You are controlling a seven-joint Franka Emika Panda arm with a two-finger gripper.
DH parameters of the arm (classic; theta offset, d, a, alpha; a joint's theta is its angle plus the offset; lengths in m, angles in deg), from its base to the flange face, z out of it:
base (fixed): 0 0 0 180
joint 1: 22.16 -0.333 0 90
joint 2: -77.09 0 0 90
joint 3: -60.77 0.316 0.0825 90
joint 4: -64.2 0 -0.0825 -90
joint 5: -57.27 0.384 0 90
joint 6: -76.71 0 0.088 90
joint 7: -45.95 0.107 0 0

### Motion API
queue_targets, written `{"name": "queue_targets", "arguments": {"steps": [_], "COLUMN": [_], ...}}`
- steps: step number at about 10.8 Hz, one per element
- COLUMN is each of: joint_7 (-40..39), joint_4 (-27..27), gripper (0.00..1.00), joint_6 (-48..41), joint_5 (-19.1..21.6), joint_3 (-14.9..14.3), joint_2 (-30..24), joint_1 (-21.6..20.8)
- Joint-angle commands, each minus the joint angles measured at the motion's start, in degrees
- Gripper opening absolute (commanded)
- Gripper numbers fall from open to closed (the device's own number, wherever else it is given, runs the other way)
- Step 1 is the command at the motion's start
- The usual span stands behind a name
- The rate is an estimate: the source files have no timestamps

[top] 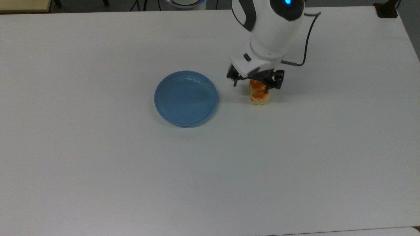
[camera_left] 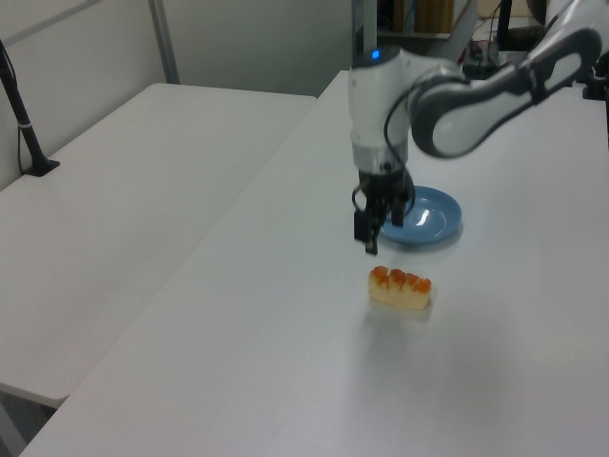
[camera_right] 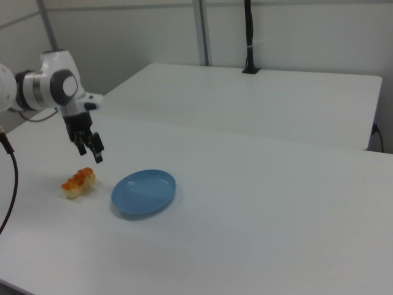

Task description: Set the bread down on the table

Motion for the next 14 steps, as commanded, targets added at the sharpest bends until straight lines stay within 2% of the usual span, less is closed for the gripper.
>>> {"name": "queue_targets", "arguments": {"steps": [1, 3, 4, 6, 8, 10, 12, 14], "joint_7": [-0.27, -7.00, -11.31, -17.13, -21.44, -27.22, -35.92, -41.13], "joint_4": [6.02, 6.30, 6.30, 6.13, 5.95, 5.78, 5.43, 4.55], "gripper": [1.00, 1.00, 1.00, 1.00, 1.00, 1.00, 1.00, 1.00], "joint_6": [-17.17, -26.14, -30.37, -33.30, -33.40, -31.65, -27.10, -21.56], "joint_5": [-0.01, 0.18, 0.26, 2.97, 3.69, 4.13, 6.32, 6.50], "joint_3": [-0.57, -1.19, -2.93, -9.42, -13.83, -14.55, -14.73, -15.69], "joint_2": [-8.90, -15.47, -18.73, -23.31, -25.00, -24.83, -24.83, -24.13], "joint_1": [5.17, 10.17, 11.76, 11.86, 11.86, 13.08, 15.19, 14.77]}}
